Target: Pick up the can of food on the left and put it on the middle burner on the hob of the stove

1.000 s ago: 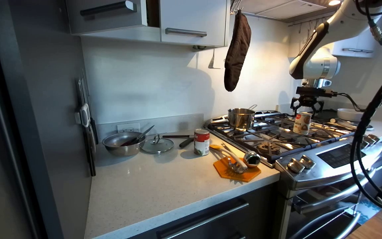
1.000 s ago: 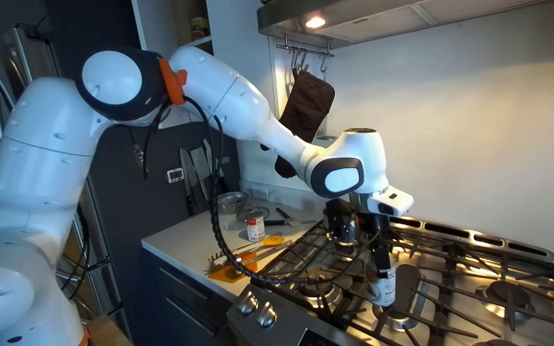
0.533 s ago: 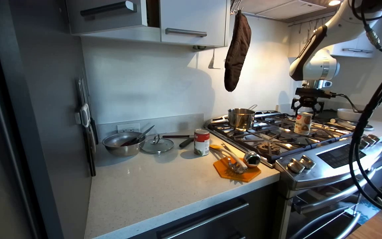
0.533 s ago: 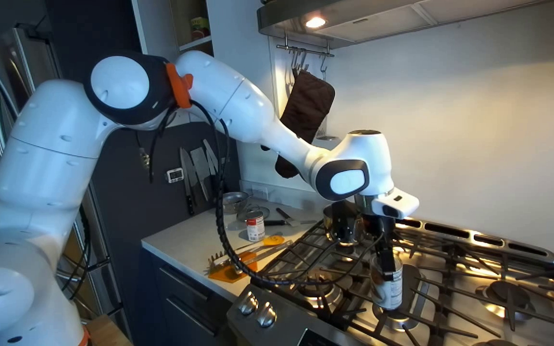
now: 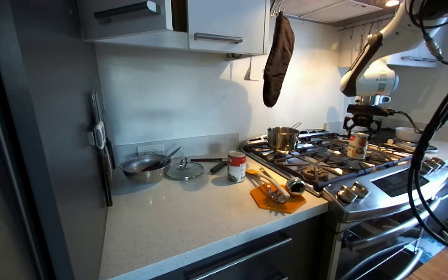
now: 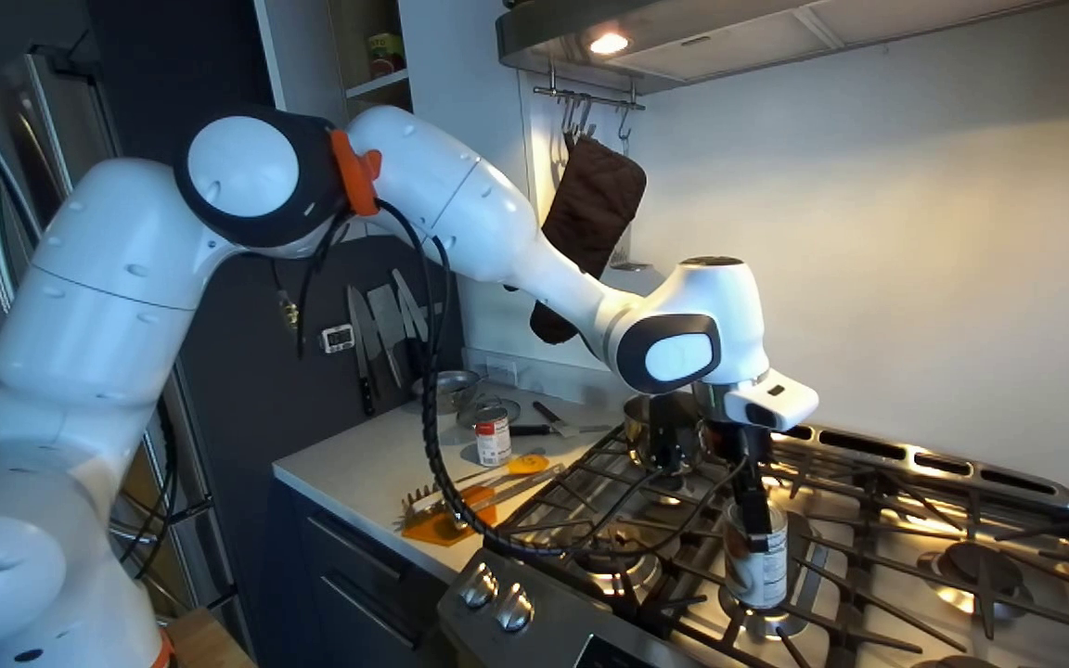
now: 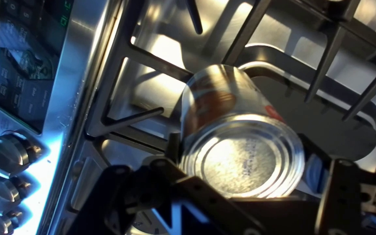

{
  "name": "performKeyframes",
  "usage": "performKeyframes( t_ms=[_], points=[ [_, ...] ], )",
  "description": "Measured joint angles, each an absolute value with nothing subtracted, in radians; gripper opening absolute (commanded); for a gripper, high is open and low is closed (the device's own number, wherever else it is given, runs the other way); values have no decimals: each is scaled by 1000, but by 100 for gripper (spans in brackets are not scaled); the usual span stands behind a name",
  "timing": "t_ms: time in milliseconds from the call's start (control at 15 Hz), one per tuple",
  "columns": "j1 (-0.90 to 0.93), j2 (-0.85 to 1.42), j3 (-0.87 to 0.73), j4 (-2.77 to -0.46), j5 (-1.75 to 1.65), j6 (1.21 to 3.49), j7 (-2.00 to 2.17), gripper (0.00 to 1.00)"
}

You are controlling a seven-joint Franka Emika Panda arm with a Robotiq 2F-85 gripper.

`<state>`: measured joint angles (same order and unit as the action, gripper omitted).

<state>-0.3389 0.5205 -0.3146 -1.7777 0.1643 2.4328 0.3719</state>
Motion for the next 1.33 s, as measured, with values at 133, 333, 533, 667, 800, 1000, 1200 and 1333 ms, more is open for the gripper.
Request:
performKeyframes(
  t_ms=[133,333,533,667,800,1000,1200,1333],
  points=[
    [-339,523,-317,-1777,162,2432,375,79],
    [-338,523,-319,-1777,161,2432,375,100],
    [-338,522,-319,-1762,161,2430,375,100],
    [-338,521,-320,-1752,161,2429,375,100],
    [-339,519,-320,-1751,161,2429,375,100],
    [-339,515,-321,-1751,161,2428,372,100],
    [-340,498,-325,-1757,159,2426,358,100],
    [-339,463,-339,-1781,129,2406,333,100]
  ],
)
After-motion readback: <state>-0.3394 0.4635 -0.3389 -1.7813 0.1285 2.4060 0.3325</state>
